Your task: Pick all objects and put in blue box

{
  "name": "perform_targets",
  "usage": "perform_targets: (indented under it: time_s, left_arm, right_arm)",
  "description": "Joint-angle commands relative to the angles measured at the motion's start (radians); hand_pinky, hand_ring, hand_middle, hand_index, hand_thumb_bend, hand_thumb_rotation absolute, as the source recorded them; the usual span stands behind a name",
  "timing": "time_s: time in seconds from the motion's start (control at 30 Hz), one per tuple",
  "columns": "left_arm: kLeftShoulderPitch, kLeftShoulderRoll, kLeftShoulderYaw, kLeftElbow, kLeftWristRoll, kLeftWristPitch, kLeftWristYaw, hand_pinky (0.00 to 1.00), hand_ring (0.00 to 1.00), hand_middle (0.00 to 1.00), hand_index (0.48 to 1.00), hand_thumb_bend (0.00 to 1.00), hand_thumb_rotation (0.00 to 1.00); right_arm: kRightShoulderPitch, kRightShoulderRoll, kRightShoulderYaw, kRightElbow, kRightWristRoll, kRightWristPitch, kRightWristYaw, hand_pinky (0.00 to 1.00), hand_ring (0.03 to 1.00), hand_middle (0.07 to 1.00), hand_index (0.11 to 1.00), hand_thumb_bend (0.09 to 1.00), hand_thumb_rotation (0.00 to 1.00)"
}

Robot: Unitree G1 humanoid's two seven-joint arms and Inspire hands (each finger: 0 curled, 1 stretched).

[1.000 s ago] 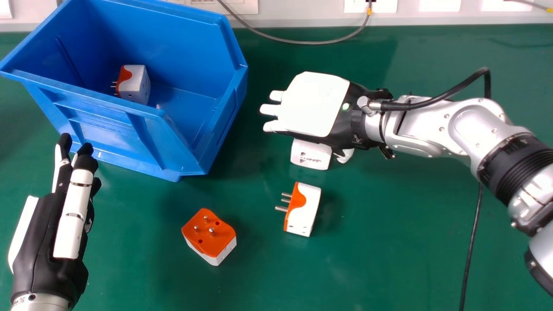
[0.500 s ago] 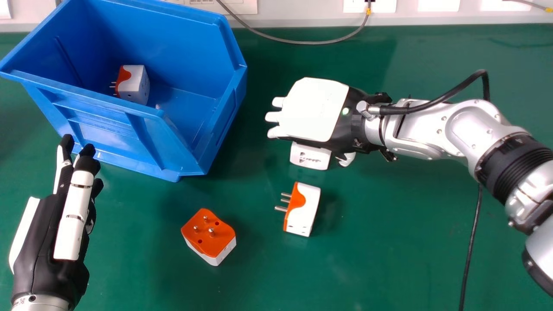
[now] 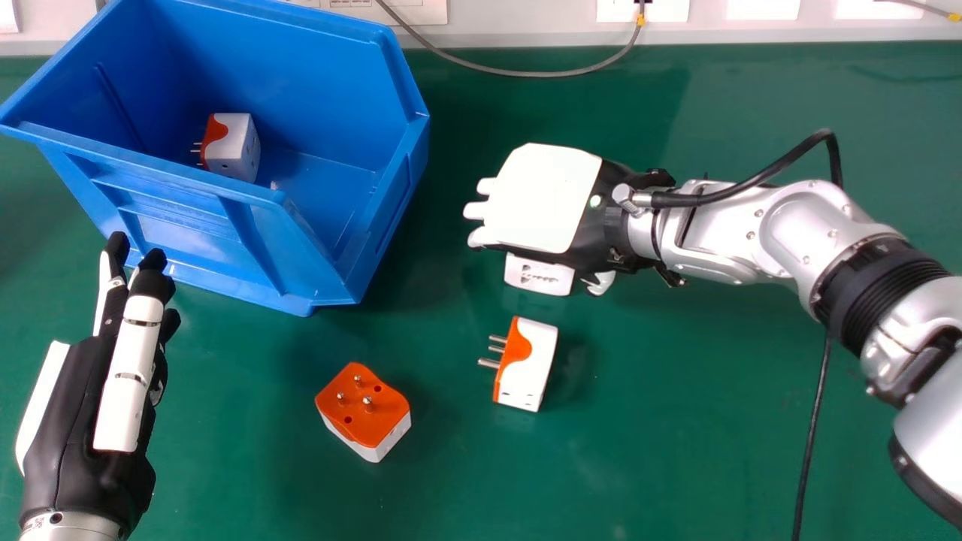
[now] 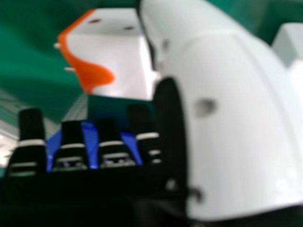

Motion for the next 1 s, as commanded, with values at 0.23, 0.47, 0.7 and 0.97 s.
perform_targets:
  time_s: [0.23, 0.47, 0.7, 0.97]
  left_arm:
    - [0.009, -0.001, 0.013, -0.032, -0.007, -0.019, -0.001, 1.0, 1.0, 1.0, 1.0, 0.46, 0.95]
    - [0.02, -0.001, 0.014, -0.051, -0.011, -0.009, -0.002, 1.0, 1.0, 1.0, 1.0, 0.48, 0.95]
    - [0.024, -0.003, 0.015, -0.059, -0.012, -0.004, -0.001, 1.0, 1.0, 1.0, 1.0, 0.47, 0.95]
    - [0.029, -0.002, 0.02, -0.06, -0.025, -0.007, -0.013, 1.0, 1.0, 1.0, 1.0, 0.47, 0.95]
  right_arm:
    - [-0.043, 0.015, 0.024, 0.019, -0.018, 0.034, -0.033, 0.76, 0.903, 0.917, 0.841, 0.495, 0.0]
    - [-0.039, 0.031, 0.027, 0.034, -0.009, 0.039, -0.022, 0.73, 0.896, 0.912, 0.835, 0.484, 0.0]
    - [-0.038, 0.041, 0.03, 0.054, -0.008, 0.049, -0.019, 0.72, 0.892, 0.911, 0.834, 0.496, 0.0]
    - [-0.028, 0.044, 0.04, 0.053, -0.014, 0.066, -0.028, 0.72, 0.894, 0.91, 0.829, 0.518, 0.0]
